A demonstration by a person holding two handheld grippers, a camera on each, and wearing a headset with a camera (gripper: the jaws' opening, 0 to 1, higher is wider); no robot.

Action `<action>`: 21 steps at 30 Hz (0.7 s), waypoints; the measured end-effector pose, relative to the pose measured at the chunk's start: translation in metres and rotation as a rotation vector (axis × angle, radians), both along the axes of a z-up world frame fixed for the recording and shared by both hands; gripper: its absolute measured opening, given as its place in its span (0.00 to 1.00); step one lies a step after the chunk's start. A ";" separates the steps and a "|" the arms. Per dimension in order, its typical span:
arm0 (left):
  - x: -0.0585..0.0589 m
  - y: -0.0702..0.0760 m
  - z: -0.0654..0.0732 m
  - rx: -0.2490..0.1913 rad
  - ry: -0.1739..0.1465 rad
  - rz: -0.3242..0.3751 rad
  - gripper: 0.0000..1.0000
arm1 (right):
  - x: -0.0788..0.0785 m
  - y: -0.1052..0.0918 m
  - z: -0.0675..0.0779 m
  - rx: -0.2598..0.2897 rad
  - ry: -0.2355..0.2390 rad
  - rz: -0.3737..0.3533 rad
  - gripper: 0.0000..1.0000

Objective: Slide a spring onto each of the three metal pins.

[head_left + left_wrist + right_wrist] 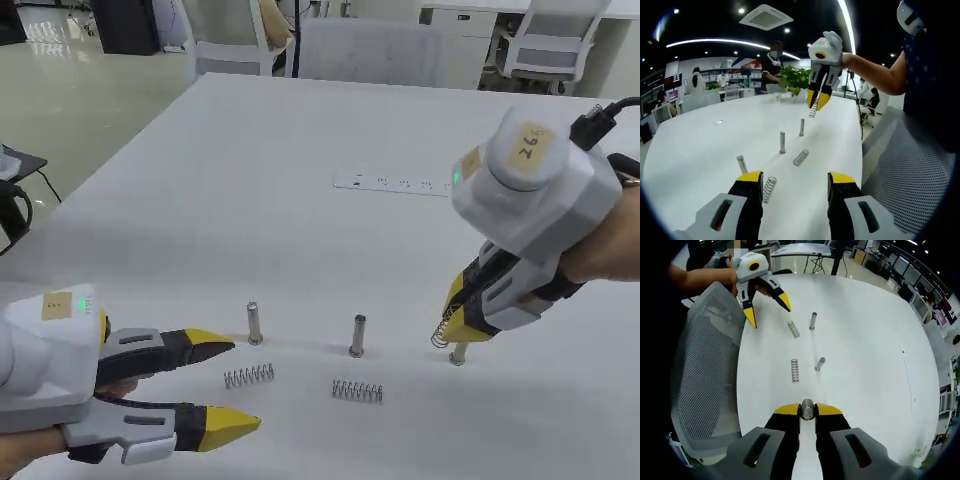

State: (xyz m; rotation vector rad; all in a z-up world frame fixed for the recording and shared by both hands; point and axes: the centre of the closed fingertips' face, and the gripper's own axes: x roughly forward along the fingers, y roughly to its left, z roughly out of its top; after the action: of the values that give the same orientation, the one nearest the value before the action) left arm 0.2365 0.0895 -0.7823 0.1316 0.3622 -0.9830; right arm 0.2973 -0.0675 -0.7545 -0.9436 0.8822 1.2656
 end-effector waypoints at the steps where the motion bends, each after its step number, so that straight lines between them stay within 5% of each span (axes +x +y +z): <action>1: 0.000 0.000 0.000 -0.001 -0.001 0.002 0.46 | 0.002 -0.003 0.000 -0.013 -0.007 -0.002 0.08; 21: 0.001 -0.001 0.000 -0.002 -0.005 0.000 0.45 | 0.033 -0.033 -0.010 -0.124 -0.043 -0.060 0.08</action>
State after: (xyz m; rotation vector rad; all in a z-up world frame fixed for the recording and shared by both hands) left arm 0.2371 0.0884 -0.7825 0.1322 0.3565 -0.9830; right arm 0.3302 -0.1002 -0.7648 -1.0306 0.9570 1.1463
